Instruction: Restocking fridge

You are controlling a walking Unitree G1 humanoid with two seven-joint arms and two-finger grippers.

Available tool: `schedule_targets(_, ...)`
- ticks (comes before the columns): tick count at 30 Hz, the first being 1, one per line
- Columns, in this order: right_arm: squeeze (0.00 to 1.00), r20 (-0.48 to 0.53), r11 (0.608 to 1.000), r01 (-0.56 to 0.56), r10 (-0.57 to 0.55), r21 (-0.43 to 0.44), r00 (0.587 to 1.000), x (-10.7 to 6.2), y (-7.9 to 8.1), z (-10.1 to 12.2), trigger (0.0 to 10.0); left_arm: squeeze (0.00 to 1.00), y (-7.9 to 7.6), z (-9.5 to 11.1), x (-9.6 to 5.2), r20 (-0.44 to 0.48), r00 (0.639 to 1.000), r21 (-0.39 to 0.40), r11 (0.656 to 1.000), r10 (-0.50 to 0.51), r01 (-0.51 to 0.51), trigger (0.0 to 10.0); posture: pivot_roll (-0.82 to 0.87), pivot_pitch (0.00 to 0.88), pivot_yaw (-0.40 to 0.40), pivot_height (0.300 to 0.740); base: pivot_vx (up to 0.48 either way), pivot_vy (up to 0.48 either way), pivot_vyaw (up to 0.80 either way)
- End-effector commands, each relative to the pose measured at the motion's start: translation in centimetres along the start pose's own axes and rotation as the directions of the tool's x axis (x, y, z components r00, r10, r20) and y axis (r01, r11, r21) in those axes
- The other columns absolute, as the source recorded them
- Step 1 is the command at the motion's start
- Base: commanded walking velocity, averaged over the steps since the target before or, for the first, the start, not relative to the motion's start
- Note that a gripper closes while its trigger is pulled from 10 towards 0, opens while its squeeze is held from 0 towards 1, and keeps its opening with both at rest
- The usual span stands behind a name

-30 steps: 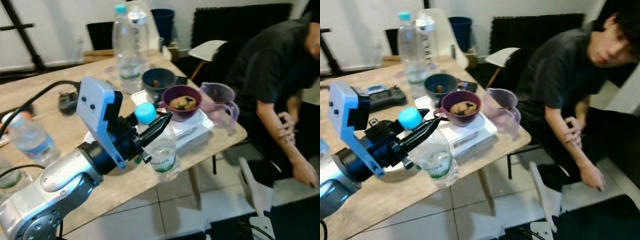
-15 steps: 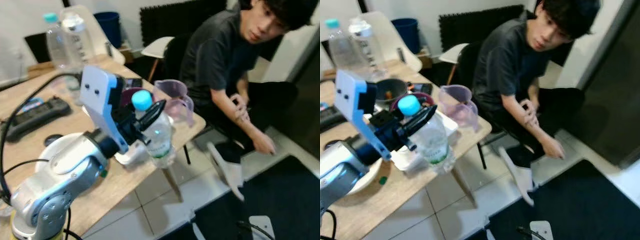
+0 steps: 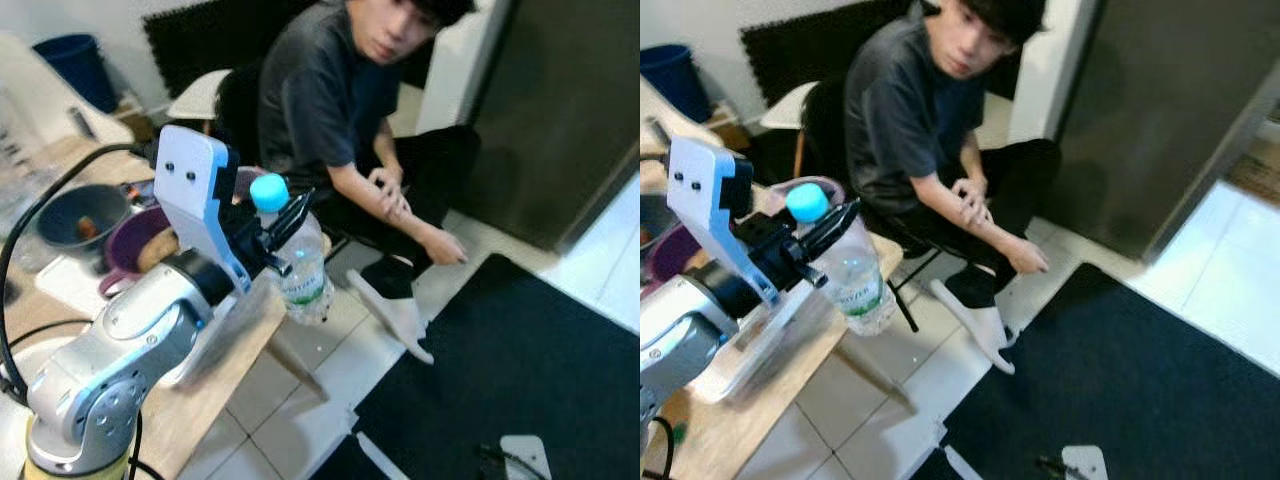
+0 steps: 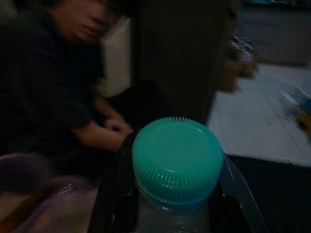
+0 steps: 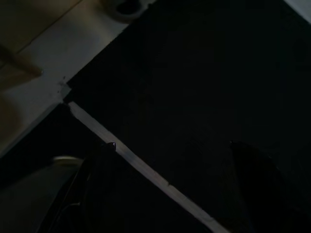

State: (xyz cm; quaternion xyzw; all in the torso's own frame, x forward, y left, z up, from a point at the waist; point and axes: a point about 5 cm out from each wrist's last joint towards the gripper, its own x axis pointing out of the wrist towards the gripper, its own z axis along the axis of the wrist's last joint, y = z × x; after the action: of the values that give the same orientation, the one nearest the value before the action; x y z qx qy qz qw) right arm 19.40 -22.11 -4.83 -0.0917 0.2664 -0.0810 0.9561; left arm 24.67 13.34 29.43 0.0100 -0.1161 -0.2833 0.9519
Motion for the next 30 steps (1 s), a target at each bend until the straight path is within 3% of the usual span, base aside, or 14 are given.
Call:
schedule_targets(1, 0.0, -0.037, 1.0, 0.008, -0.008, -0.003, 0.999, -0.5, -0.34, -1.03, 10.0, 0.0, -0.21, 0.24, -0.23, 0.025, 1.0, 0.01, 1.0, -0.005, 0.004, 10.0, -0.04, 0.221, 0.039, 0.74, 0.0, 0.0, -0.78)
schedule_targets(30, 0.0, -0.033, 1.0, 0.007, -0.007, -0.013, 0.999, -0.32, -0.66, -0.83, 10.0, 0.0, -0.64, -0.76, -0.17, 0.014, 1.0, -0.009, 1.0, -0.015, 0.015, 10.0, -0.05, 0.212, 0.029, 0.74, 0.0, 0.0, -0.78)
